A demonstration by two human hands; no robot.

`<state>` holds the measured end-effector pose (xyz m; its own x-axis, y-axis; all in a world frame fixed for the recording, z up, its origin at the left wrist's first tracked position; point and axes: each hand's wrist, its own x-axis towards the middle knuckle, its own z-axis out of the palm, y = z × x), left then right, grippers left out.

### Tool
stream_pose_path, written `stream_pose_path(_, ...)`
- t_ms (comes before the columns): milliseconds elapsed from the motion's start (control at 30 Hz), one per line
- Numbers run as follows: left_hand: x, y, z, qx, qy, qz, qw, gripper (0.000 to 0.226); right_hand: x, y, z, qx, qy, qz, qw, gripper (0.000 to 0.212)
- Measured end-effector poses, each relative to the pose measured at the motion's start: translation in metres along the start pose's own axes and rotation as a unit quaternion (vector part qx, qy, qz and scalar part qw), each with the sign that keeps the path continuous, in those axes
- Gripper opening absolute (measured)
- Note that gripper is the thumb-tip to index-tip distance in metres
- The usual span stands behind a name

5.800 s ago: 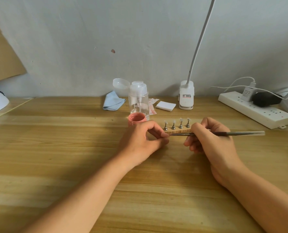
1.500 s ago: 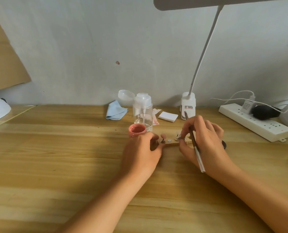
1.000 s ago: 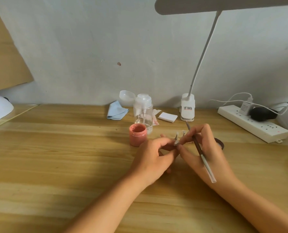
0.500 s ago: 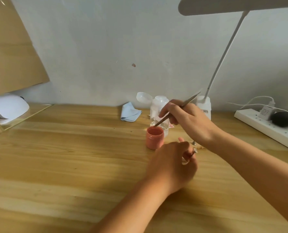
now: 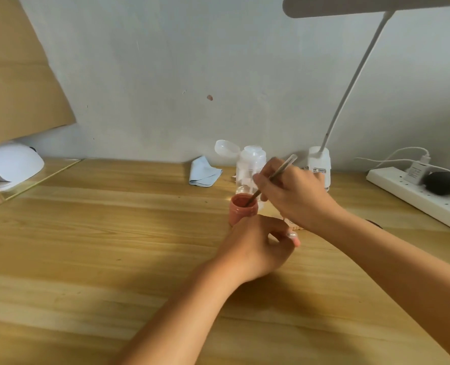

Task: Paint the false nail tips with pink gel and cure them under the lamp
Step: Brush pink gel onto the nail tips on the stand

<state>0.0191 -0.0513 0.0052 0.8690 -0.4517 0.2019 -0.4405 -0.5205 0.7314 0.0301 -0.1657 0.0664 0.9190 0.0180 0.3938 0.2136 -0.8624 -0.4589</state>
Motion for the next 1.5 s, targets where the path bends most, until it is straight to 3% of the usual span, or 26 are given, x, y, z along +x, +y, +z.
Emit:
stream_pose_path(67,0.001,-0.003,0.0,-0.012,0.005,0.016,1.0,0.028,-0.014,0.003,-0.014,0.143,0.047,-0.004,0.989,0.03)
stream_pose_path(200,0.003,-0.007,0.003,-0.06,0.028,0.044,0.997,0.012,-0.058,0.021,-0.032,0.388,0.101,0.06,0.914,0.023)
stream_pose_path(433,0.003,-0.008,0.009,-0.086,0.039,0.055,0.994,0.02,-0.1,0.05,-0.029,0.485,0.106,0.194,0.846,0.017)
stream_pose_path(733,0.006,-0.006,0.007,-0.179,0.025,-0.007,0.983,0.029,-0.099,0.058,-0.019,0.48,0.087,0.159,0.858,0.024)
stream_pose_path(1500,0.006,-0.004,0.006,-0.2,0.006,-0.012,0.98,0.018,-0.098,0.058,-0.017,0.479,0.086,0.143,0.862,0.03)
